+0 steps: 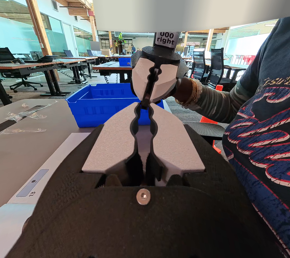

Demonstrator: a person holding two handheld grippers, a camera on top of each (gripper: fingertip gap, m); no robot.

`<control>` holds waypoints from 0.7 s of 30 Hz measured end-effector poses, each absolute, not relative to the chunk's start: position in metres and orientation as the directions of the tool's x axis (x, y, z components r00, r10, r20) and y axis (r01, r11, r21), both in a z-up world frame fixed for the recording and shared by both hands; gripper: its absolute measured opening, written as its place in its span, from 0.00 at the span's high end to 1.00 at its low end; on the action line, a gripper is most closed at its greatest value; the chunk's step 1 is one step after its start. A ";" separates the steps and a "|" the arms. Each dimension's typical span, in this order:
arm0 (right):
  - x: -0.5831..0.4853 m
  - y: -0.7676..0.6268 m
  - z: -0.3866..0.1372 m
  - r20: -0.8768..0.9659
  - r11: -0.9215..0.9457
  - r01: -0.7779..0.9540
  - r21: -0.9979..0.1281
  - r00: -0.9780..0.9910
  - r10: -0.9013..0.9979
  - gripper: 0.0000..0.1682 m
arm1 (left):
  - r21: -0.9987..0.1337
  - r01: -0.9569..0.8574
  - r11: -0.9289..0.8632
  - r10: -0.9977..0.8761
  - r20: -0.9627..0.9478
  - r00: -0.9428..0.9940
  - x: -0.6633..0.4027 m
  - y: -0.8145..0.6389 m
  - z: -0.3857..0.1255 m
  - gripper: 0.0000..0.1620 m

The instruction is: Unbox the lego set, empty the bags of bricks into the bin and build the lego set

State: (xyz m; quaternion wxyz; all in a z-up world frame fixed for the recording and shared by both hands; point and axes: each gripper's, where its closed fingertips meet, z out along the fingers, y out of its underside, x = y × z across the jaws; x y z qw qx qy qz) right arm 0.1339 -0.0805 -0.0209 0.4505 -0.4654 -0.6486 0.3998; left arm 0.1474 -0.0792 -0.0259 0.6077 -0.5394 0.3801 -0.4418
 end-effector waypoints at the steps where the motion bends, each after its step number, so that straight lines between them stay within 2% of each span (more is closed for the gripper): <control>1: 0.134 -0.081 -0.022 0.214 0.251 0.247 -0.936 -0.166 0.963 0.97 | -0.992 0.124 0.026 -0.948 0.015 0.317 0.148 -0.079 -0.027 0.94; 10: 0.138 -0.081 -0.024 0.193 0.234 0.225 -0.946 -0.189 0.963 0.98 | -0.987 0.156 -0.031 -0.952 0.076 0.296 0.152 -0.080 -0.029 0.94; 12: 0.141 -0.076 -0.021 0.148 0.183 0.208 -0.961 -0.172 0.974 0.98 | -0.987 0.147 -0.059 -0.954 0.099 0.284 0.154 -0.080 -0.030 0.86; 15: 0.147 -0.066 -0.020 0.093 0.115 0.190 -0.975 -0.125 0.988 0.98 | -0.991 0.112 -0.069 -0.946 0.101 0.309 0.150 -0.076 -0.036 0.83; 17: 0.150 -0.058 -0.021 0.022 0.038 0.187 -0.982 -0.088 0.996 0.98 | -0.994 0.067 -0.083 -0.932 0.101 0.349 0.146 -0.069 -0.044 0.82; 21: 0.157 -0.048 -0.029 -0.027 -0.013 0.221 -0.975 -0.060 0.998 0.98 | -0.978 -0.168 -0.123 -0.898 0.038 0.438 0.137 -0.056 -0.080 0.80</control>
